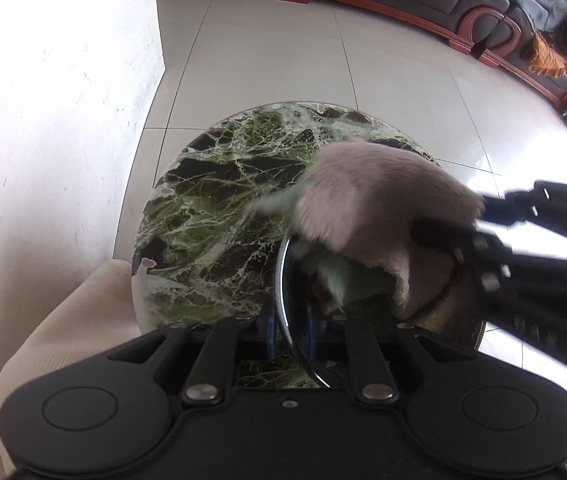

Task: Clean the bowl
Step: 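Rub the pink towel along the bowl's inner wall with the right gripper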

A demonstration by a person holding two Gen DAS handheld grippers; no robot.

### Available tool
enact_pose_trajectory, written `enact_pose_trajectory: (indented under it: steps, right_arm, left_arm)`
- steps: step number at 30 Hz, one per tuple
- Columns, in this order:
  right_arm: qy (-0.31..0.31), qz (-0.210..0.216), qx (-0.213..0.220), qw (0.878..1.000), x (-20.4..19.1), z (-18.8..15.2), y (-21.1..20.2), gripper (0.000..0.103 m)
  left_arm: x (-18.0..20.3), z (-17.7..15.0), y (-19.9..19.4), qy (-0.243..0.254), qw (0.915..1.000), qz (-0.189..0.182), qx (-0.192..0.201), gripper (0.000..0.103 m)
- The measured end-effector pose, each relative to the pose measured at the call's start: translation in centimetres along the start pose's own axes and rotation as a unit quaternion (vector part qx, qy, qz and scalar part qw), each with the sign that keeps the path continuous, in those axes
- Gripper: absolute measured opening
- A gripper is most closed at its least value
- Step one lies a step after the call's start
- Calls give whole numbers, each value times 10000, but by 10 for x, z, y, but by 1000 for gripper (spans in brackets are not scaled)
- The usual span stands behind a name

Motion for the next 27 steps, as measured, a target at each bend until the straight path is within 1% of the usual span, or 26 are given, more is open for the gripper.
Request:
enact_pose_trajectory:
  steps: [2, 5, 9, 13, 15, 19, 23, 27]
  right_arm:
    - [-13, 81, 21, 10000, -2, 9, 7, 29]
    - [89, 130, -18, 9999, -1, 7, 13, 29]
    - [446, 47, -216, 9988, 6, -22, 4, 29]
    - [700, 102, -320, 9970, 1, -45, -10, 29]
    - [603, 7, -258, 9978, -2, -44, -15, 29]
    - [499, -108, 35, 9987, -2, -19, -18, 30]
    - [12, -84, 207, 9998, -2, 2, -21, 49]
    - [-795, -50, 197, 9966, -11, 19, -15, 50]
  left_arm:
    - [0, 0, 0, -24, 10000, 1, 4, 14]
    - [-1, -1, 0, -96, 10000, -4, 24, 14]
    - [-1, -1, 2, -137, 9999, -16, 38, 14]
    - [-1, 1, 2, -113, 9999, -40, 39, 14]
    - [0, 2, 2, -75, 10000, -28, 18, 14]
    - [0, 3, 2, -27, 10000, -26, -9, 15]
    - [1, 3, 3, 15, 10000, -29, -8, 15]
    - [0, 3, 4, 23, 10000, -68, -6, 15]
Point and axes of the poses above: each gripper's, at about its wrist camera, not at the fingertips, and y roughly the way its jaws point, x to its right, z to its top, the point moved 9 cm from there along y, roughly the way its jaws point, and after that the axes turned 10 degrees about y, right-handed, at the moved point
